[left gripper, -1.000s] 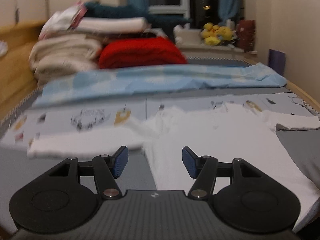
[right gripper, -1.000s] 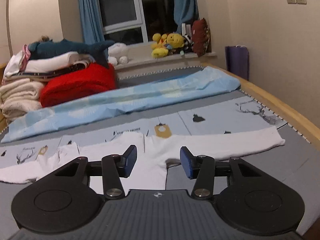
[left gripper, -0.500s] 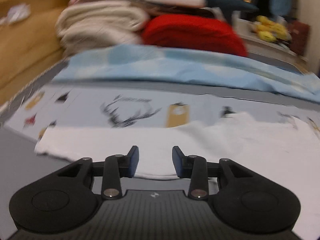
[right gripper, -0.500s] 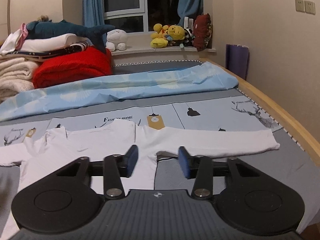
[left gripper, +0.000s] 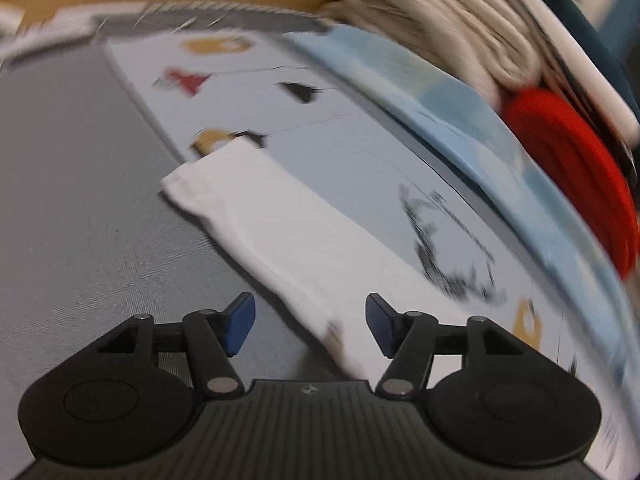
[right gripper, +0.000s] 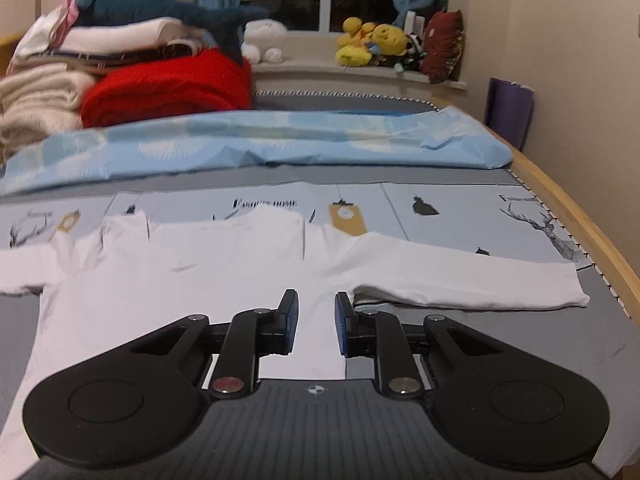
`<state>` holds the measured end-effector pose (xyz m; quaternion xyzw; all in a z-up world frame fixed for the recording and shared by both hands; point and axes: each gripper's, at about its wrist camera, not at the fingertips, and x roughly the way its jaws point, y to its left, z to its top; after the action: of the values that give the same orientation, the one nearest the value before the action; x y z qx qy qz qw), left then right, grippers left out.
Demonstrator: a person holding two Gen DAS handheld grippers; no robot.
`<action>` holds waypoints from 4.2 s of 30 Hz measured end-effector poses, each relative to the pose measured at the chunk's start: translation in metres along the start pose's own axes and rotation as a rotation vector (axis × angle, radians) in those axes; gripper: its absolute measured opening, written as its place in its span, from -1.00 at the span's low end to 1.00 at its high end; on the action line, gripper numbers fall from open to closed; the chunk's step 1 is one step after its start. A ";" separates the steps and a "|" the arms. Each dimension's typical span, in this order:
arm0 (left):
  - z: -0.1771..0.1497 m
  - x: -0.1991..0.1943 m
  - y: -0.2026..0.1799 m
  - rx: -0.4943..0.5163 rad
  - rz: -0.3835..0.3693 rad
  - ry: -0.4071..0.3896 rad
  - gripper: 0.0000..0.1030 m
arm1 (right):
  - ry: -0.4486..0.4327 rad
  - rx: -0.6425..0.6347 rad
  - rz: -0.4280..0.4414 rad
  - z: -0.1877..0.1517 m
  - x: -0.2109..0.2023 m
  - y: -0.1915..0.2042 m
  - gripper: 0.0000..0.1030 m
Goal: Fold small clothes
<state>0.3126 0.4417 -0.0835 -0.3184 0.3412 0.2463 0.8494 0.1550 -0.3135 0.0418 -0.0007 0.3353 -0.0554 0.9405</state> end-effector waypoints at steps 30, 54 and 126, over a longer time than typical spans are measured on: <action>-0.044 -0.067 -0.206 0.376 -0.242 -0.173 -0.92 | 0.064 0.057 -0.036 0.000 0.008 -0.030 -0.61; -0.178 -0.145 -0.334 0.739 -0.195 0.102 -0.45 | 0.166 0.367 0.191 0.025 0.141 -0.040 -0.95; -0.220 -0.058 -0.344 0.902 -0.185 0.268 -0.43 | -0.060 1.045 -0.526 -0.070 0.206 -0.371 -0.51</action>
<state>0.4009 0.0414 -0.0362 0.0238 0.4907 -0.0463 0.8698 0.2312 -0.7010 -0.1278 0.3785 0.2251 -0.4448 0.7799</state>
